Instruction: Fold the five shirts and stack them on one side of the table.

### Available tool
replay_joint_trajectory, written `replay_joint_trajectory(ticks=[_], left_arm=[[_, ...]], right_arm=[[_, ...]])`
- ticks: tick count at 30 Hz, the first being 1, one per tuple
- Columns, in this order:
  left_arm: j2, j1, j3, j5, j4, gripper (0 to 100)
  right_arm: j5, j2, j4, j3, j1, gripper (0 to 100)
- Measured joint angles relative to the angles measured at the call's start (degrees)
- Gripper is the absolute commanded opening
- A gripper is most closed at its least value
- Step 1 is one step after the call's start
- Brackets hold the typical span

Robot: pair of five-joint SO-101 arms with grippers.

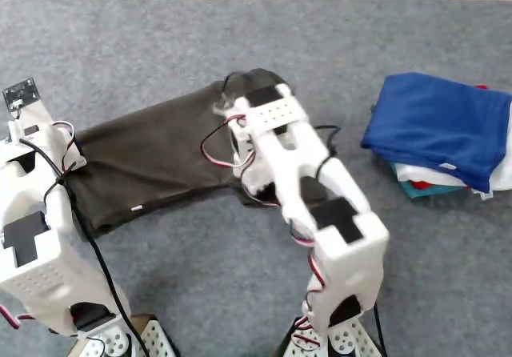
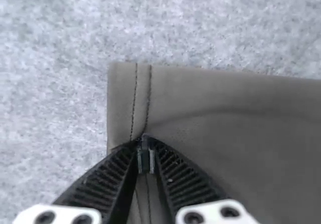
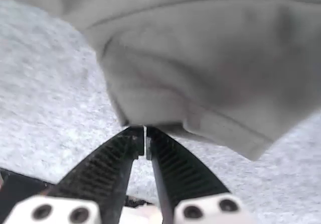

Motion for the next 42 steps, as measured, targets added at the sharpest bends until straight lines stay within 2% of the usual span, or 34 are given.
replay_joint_trajectory(ticks=[8, 13, 18, 23, 27, 32, 35, 42], left_arm=[[0.0, 0.0, 0.0, 0.0, 0.0, 3], [0.0, 0.0, 0.0, 0.0, 0.0, 3], [0.0, 0.0, 0.0, 0.0, 0.0, 3], [0.0, 0.0, 0.0, 0.0, 0.0, 3], [0.0, 0.0, 0.0, 0.0, 0.0, 3], [0.0, 0.0, 0.0, 0.0, 0.0, 3], [0.0, 0.0, 0.0, 0.0, 0.0, 3], [0.0, 0.0, 0.0, 0.0, 0.0, 3]], right_arm=[[-0.4, -4.9, -1.4, -6.2, -0.1, 1.5], [-0.4, 2.1, -6.6, -5.8, -0.1, 1.5], [-1.0, 9.1, -5.4, -3.7, -1.0, 1.5], [-2.6, 9.6, -6.1, -3.2, -2.2, 1.5], [-2.8, 9.7, -4.1, -10.5, 2.6, 1.5], [-2.9, 10.7, 0.7, -29.2, 9.4, 1.5], [-3.3, 13.9, -3.3, -38.7, 10.5, 1.5], [-3.3, 30.1, -22.2, -47.7, 10.5, 1.8]])
